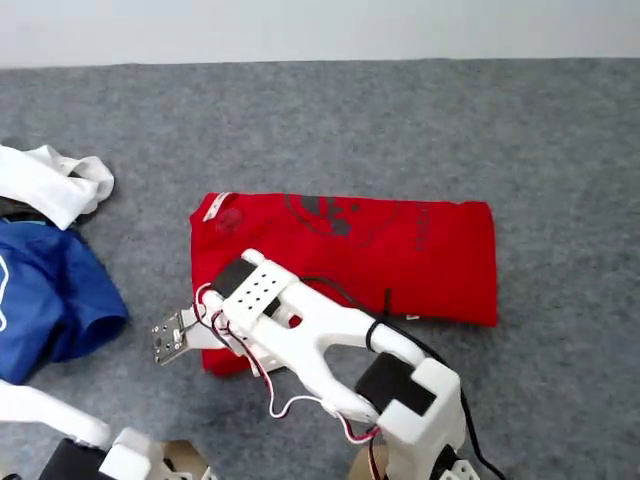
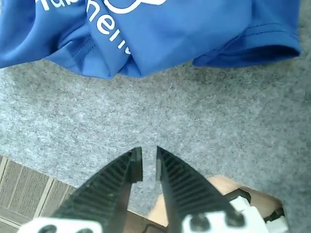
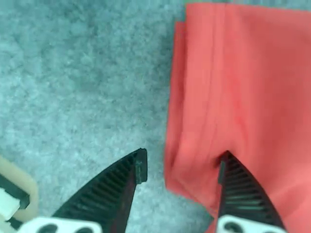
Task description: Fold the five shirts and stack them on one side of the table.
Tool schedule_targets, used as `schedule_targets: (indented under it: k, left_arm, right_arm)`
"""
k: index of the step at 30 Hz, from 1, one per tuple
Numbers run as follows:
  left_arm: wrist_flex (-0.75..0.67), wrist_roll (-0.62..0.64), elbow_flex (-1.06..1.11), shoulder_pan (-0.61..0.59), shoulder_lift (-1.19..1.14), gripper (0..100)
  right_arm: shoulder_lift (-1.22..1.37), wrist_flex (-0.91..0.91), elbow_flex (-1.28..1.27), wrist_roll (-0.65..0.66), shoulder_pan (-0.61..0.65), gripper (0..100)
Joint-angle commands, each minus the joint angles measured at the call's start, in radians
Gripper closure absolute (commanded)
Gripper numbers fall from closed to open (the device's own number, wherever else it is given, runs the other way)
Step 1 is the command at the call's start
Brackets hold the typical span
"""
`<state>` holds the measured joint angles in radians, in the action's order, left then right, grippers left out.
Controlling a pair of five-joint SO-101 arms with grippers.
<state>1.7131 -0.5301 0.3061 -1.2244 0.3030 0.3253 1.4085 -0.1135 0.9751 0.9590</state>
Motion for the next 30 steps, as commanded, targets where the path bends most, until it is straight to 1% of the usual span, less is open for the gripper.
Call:
schedule_targets:
  k: [1,11,15,17,25,30]
  left_arm:
    - [-0.017,-0.008,-0.004,-0.006,0.035,95]
    - [-0.018,-0.008,-0.004,-0.006,0.035,95]
    - [-0.018,-0.008,-0.004,-0.006,0.035,95]
    - [-0.018,-0.008,-0.004,-0.006,0.035,95]
    - [-0.018,-0.008,-0.004,-0.006,0.034,95]
    - [-0.018,-0.008,-0.002,-0.006,0.034,95]
  right_arm:
    - [0.015,-0.028,0.005,0.009,0.001,75.7]
    - [0.099,-0.088,0.005,0.009,0.002,76.0]
    - [0.107,-0.101,0.008,0.008,0.001,86.4]
    - [0.107,-0.101,0.008,0.008,0.001,90.1]
    - [0.108,-0.107,0.006,0.006,-0.007,93.9]
    - [0.104,-0.107,0.006,0.008,-0.018,93.6]
